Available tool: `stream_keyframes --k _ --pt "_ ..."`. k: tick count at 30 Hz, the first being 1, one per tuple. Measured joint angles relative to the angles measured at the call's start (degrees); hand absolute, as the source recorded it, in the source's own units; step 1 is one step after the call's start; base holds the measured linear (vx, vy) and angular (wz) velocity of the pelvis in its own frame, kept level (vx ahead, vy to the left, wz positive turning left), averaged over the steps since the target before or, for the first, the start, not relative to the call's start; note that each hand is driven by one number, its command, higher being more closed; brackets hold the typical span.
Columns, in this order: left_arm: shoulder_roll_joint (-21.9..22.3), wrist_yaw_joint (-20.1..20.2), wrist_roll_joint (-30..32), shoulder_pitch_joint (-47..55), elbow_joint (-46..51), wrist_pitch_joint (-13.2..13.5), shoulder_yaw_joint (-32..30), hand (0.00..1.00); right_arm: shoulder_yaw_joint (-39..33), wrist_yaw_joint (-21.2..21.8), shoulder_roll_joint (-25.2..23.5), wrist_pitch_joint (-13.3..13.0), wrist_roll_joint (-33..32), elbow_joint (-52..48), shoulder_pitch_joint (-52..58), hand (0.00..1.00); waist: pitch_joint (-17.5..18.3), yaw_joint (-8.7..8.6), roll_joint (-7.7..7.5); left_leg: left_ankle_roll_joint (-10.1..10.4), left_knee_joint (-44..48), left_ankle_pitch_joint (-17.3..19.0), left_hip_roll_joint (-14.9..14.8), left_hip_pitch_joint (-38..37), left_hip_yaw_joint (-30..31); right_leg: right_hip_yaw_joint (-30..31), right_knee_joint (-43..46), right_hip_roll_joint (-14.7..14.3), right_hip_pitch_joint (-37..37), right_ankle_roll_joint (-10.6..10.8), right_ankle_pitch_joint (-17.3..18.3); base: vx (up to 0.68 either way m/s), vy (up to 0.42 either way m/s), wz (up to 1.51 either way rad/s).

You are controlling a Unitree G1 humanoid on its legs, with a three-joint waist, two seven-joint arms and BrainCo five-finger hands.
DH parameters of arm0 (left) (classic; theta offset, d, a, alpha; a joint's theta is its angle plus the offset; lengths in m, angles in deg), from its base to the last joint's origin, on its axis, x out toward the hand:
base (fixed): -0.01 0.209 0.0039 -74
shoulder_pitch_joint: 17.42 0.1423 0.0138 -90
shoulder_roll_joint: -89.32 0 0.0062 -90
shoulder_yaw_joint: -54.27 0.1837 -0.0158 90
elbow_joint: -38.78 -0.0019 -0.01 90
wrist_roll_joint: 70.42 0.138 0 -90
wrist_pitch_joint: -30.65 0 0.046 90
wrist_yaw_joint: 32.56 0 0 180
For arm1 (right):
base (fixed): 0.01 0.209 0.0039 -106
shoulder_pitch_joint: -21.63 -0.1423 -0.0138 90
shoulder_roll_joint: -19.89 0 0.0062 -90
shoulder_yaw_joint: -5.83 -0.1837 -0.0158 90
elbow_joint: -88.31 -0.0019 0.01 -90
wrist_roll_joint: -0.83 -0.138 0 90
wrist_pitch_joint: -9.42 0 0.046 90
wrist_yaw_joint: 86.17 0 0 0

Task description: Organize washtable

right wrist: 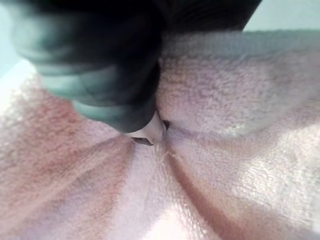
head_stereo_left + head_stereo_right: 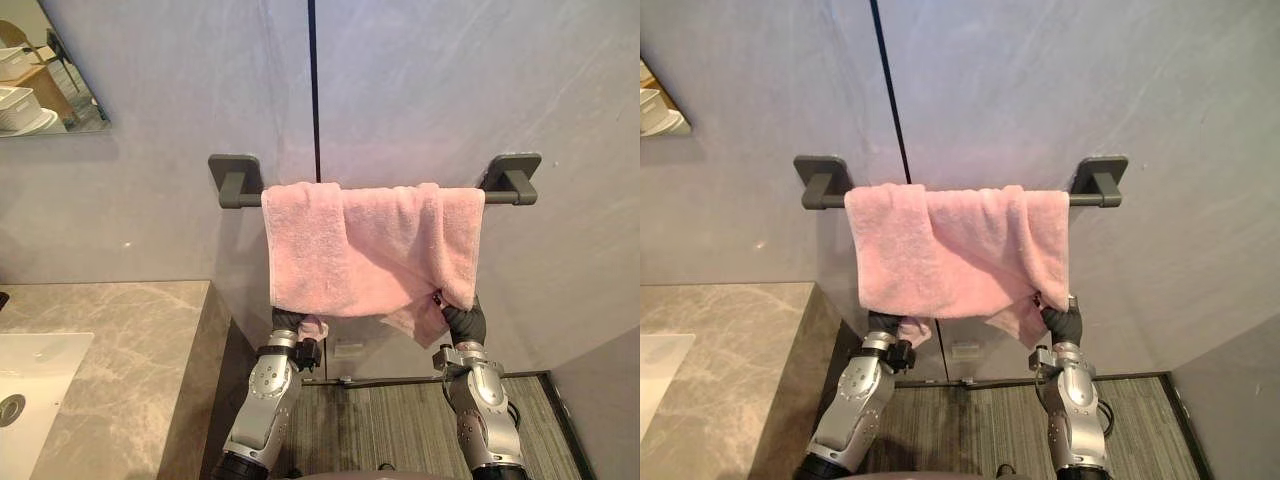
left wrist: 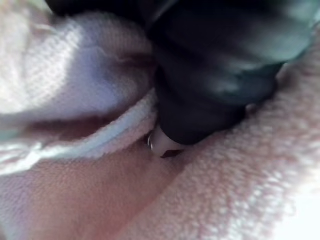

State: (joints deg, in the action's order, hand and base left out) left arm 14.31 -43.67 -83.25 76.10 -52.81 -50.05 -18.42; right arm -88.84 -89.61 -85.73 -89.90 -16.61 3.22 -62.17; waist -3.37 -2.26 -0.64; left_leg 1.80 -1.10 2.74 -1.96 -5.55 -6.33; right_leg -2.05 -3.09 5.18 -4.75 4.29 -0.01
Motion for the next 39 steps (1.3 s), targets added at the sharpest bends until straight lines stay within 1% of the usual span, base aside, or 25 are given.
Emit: stream_keyframes --k 9,16,20,26,30,36,39 --pt "-0.3 1.0 0.0 0.0 -1.4 0.0 0.3 1.00 -0.6 0.0 -0.2 -1.4 0.0 1.7 0.3 1.00 0.0 -0.11 0.24 0.0 -0.1 0.2 0.0 -0.1 -0.3 0.3 0.1 0.0 0.0 0.2 0.1 -0.01 -0.001 -0.02" --pt "-0.2 1.1 0.0 0.0 -3.4 -0.1 0.7 1.00 -1.6 0.0 -1.1 -1.6 0.0 2.8 -0.1 1.00 0.0 -0.16 0.27 0.0 -0.1 0.2 0.0 -0.2 -0.2 0.3 0.5 0.0 0.2 0.4 0.3 -0.02 -0.011 0.00" --pt "-0.2 1.1 0.0 0.0 -3.5 -0.1 0.7 1.00 -1.9 0.0 -1.2 -1.6 0.0 2.8 -0.1 1.00 0.0 -0.20 0.28 0.0 -0.1 0.2 0.1 -0.1 -0.1 0.4 2.0 0.1 0.9 0.6 1.2 0.00 0.000 0.00" --pt "-0.2 1.1 0.0 0.0 -3.6 -0.1 0.7 1.00 -2.1 0.0 -1.5 -1.9 -0.5 3.5 -0.2 1.00 0.0 -0.21 0.29 0.0 -0.1 0.2 0.1 -0.1 -0.1 0.3 2.0 0.2 1.0 0.6 1.2 0.00 0.000 0.00" --pt "-0.2 1.1 0.0 0.0 -4.9 -0.1 0.7 1.00 -2.4 0.0 -2.1 -3.1 -0.5 5.2 -0.8 1.00 0.0 -0.25 0.29 0.0 -0.1 0.2 0.2 -0.1 0.0 0.3 2.0 0.2 1.0 0.6 1.2 0.00 0.000 0.00" --pt "-0.4 1.1 0.0 0.0 -6.6 -0.1 0.6 1.00 -2.6 0.0 -2.4 -3.9 -0.6 7.0 -1.3 1.00 0.0 -0.24 0.40 0.0 -0.1 0.2 0.2 -0.1 0.2 -0.1 2.0 0.2 0.8 0.6 1.2 -0.02 -0.012 0.02" --pt "-0.4 1.1 -0.1 0.0 -8.3 -0.1 0.5 1.00 -2.6 0.1 -2.5 -3.9 -0.5 9.0 -2.7 1.00 0.1 -0.20 0.54 0.0 0.0 0.1 0.1 -0.1 0.7 -0.9 1.8 0.1 0.4 0.6 1.2 -0.03 -0.026 0.08"
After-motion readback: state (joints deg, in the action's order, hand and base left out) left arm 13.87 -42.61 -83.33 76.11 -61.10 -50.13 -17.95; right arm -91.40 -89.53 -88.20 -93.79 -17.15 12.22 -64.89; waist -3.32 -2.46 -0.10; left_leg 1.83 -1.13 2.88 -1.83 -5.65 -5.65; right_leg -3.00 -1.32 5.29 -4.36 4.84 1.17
